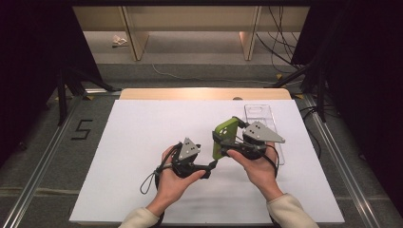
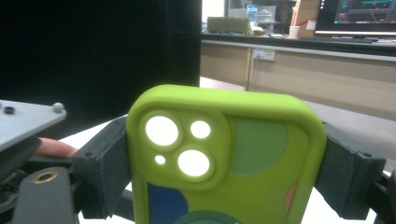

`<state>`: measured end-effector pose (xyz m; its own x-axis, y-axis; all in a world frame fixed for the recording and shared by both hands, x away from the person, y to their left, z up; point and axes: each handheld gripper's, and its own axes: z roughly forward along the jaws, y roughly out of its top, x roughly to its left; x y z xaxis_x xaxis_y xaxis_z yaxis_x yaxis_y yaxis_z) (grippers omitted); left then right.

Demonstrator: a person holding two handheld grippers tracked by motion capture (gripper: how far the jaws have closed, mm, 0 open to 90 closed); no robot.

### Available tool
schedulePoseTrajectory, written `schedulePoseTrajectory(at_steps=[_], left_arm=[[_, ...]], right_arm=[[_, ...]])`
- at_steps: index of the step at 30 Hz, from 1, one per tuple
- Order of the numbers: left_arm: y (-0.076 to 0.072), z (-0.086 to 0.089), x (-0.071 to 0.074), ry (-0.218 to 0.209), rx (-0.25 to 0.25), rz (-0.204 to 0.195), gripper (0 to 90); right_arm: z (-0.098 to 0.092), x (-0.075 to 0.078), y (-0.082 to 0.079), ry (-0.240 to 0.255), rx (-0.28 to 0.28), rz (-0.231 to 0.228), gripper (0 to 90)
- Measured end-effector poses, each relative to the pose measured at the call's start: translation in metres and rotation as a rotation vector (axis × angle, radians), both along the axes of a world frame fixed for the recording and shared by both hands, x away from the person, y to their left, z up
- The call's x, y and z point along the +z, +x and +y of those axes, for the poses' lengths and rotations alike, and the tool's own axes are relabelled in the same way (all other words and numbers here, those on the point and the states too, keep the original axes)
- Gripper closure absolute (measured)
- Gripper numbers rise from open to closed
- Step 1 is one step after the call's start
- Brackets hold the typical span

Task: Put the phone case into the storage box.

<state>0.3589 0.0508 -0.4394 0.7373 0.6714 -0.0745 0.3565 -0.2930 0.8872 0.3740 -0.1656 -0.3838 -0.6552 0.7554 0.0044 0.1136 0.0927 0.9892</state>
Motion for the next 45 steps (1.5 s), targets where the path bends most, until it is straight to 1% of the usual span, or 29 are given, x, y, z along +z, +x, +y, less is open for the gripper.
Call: schedulePoseTrajectory(at_steps=[2,3,4,5,6,7,9,11,16,23,28,34,35,45], left_arm=[[0.001,0.004,0.001,0.013,-0.012,-0.014,14.4],[0.001,0.004,0.001,0.013,-0.012,-0.014,12.1],[0.002,0.009,0.001,0.026,-0.033,-0.021,7.6],[0.002,0.009,0.001,0.026,-0.033,-0.021,4.9],[0.002,0.013,0.002,0.033,-0.046,-0.019,2.8],[0.003,0.015,0.002,0.042,-0.048,-0.022,2.1],[0.003,0.019,0.002,0.049,-0.053,-0.022,0.0],[0.004,0.022,0.002,0.062,-0.04,-0.021,0.0],[0.005,0.029,0.003,0.074,-0.031,-0.021,0.0],[0.003,0.038,0.003,0.074,-0.041,-0.024,0.0],[0.002,0.043,0.003,0.077,-0.064,-0.027,0.0],[0.002,0.049,0.003,0.075,-0.055,-0.023,0.0],[0.002,0.051,0.003,0.076,-0.052,-0.022,0.0],[0.0,0.062,0.001,0.084,-0.047,-0.015,0.4]], right_arm=[[-0.002,0.001,0.001,0.005,-0.006,-0.001,16.5],[-0.004,0.002,0.001,0.005,-0.01,-0.004,16.5],[-0.005,0.003,0.002,0.008,-0.014,-0.005,16.5],[-0.005,0.003,0.002,0.008,-0.014,-0.005,16.5],[-0.008,0.004,0.003,0.012,-0.022,-0.008,16.5],[-0.01,0.005,0.003,0.012,-0.027,-0.007,16.5],[-0.012,0.006,0.004,0.016,-0.033,-0.009,16.5],[-0.015,0.008,0.004,0.019,-0.042,-0.01,16.5],[-0.023,0.011,0.007,0.03,-0.064,-0.015,16.5],[-0.034,0.015,0.01,0.037,-0.097,-0.02,16.5],[-0.04,0.017,0.012,0.041,-0.114,-0.023,16.5],[-0.046,0.018,0.013,0.043,-0.132,-0.025,16.5],[-0.049,0.019,0.014,0.046,-0.142,-0.023,16.5],[-0.058,0.021,0.016,0.049,-0.174,-0.028,16.5]])
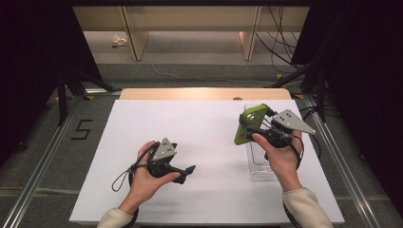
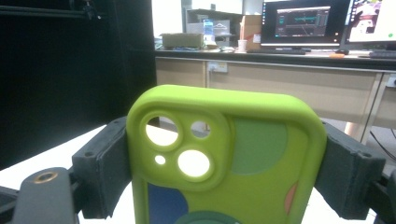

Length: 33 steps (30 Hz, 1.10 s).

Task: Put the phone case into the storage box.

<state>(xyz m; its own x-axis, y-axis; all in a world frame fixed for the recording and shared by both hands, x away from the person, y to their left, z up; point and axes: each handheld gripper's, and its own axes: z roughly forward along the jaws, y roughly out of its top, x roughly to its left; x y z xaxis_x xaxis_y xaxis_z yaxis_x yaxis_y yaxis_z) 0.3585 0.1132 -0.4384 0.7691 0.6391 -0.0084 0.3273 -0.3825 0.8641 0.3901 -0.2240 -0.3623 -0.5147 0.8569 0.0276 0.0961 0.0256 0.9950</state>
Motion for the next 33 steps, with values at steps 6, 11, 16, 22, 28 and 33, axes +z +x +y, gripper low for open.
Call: schedulePoseTrajectory(at_steps=[6,11,16,22,28,33], left_arm=[[-0.001,0.008,-0.001,0.001,0.006,0.0,0.5],[-0.002,0.015,-0.001,-0.002,0.013,-0.002,0.6],[-0.004,0.021,-0.001,-0.012,0.021,-0.006,0.6],[-0.004,0.029,-0.001,-0.013,0.033,-0.008,0.7],[-0.005,0.035,-0.002,-0.016,0.041,-0.008,1.3],[-0.006,0.041,-0.002,-0.021,0.048,-0.008,1.5]], right_arm=[[-0.005,0.001,0.001,0.004,-0.016,-0.001,16.5],[-0.009,0.002,0.002,0.007,-0.029,0.0,16.5],[-0.013,0.003,0.002,0.011,-0.041,-0.001,16.6],[-0.016,0.003,0.003,0.013,-0.055,0.0,16.6],[-0.021,0.003,0.004,0.015,-0.068,-0.003,16.6],[-0.027,0.004,0.005,0.019,-0.087,-0.004,16.6]])
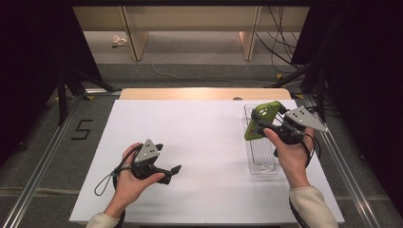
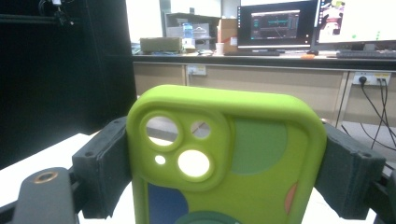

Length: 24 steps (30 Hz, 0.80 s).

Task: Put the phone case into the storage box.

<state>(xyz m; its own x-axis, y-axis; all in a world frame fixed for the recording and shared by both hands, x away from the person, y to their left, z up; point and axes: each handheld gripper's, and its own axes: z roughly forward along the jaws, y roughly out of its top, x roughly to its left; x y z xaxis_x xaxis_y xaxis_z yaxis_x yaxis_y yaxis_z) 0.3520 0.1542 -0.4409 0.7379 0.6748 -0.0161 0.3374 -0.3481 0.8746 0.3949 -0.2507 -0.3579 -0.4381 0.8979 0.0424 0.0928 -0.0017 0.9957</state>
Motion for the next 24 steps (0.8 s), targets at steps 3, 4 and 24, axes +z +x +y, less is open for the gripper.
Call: schedulePoseTrajectory(at_steps=[3,4,24], left_arm=[[-0.001,0.002,-0.001,-0.002,0.005,-0.001,1.7],[-0.001,0.003,-0.002,-0.004,0.006,0.0,1.7],[-0.003,0.021,-0.006,-0.015,0.041,0.003,2.0]], right_arm=[[-0.003,0.0,0.0,0.003,-0.011,-0.002,16.6],[-0.004,0.001,0.001,0.004,-0.014,-0.002,16.6],[-0.015,0.0,0.003,0.011,-0.055,0.004,16.6]])
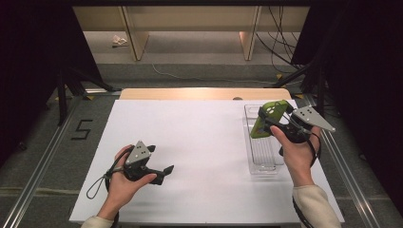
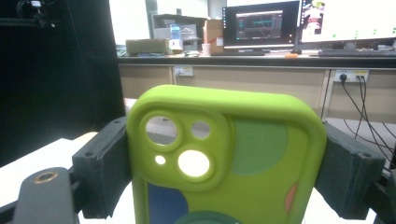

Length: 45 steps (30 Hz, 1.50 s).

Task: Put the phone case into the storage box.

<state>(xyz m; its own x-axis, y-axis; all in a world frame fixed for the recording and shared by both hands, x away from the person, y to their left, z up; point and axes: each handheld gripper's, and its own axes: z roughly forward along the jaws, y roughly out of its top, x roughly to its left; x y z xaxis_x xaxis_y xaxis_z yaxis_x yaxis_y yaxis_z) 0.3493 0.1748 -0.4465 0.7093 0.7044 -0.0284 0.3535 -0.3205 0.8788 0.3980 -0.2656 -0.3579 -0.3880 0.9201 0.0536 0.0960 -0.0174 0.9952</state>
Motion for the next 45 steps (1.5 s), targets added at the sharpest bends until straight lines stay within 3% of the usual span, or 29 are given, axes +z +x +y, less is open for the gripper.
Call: schedulePoseTrajectory(at_steps=[20,45], left_arm=[[0.0,0.004,-0.002,-0.008,0.013,-0.003,1.9],[0.001,0.007,-0.003,-0.007,0.021,0.002,1.9]], right_arm=[[-0.007,-0.003,0.005,-0.028,-0.052,0.011,16.6],[-0.001,-0.008,0.02,-0.073,-0.077,0.03,16.6]])
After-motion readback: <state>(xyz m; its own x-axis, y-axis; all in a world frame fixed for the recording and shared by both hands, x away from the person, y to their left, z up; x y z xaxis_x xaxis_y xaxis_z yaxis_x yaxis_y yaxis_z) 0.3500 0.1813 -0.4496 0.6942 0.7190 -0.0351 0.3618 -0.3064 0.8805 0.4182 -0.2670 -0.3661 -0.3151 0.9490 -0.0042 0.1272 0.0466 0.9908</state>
